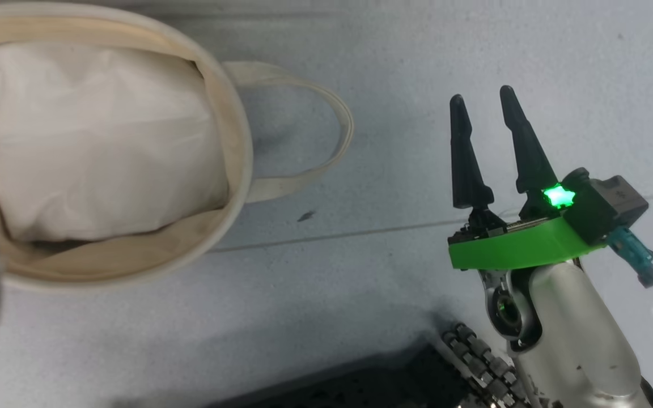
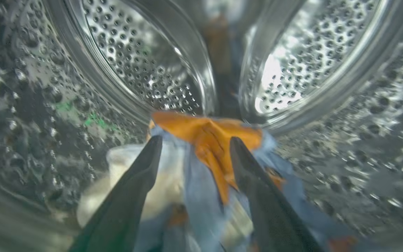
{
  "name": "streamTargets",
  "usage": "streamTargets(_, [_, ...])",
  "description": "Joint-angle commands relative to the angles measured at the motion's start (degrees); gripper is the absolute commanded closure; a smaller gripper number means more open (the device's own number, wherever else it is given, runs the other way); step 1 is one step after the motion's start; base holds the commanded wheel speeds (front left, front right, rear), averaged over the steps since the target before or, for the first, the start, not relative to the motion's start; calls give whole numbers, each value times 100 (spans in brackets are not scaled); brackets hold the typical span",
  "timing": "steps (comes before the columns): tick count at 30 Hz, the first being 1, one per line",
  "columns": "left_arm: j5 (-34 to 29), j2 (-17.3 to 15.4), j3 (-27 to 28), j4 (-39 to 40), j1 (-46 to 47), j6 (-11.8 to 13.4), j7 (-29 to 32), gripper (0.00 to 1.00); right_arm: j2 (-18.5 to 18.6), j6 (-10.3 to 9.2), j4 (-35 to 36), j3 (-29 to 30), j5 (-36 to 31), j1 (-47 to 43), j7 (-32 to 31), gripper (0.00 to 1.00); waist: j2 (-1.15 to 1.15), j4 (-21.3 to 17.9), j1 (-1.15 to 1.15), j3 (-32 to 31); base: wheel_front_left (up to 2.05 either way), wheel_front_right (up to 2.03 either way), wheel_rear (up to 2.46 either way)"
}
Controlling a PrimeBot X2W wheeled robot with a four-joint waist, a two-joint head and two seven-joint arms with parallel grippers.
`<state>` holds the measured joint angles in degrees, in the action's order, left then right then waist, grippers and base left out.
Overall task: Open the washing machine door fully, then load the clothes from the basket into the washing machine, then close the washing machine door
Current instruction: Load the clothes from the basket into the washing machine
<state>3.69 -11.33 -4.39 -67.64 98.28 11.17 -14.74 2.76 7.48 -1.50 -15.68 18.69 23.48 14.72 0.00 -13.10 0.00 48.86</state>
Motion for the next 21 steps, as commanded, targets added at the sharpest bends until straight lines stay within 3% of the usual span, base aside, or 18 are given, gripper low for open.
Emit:
streamTargets(1, [84, -58, 29, 336, -350, -58, -25, 0, 11, 1, 48, -73, -86, -141, 28, 0, 0, 194, 0, -310, 0, 0, 0])
streamTargets(21, [384, 502, 149, 2154, -4438, -678, -26, 0, 11, 1, -691, 64, -337, -820, 28, 0, 0, 813, 0, -2920, 0, 0, 0])
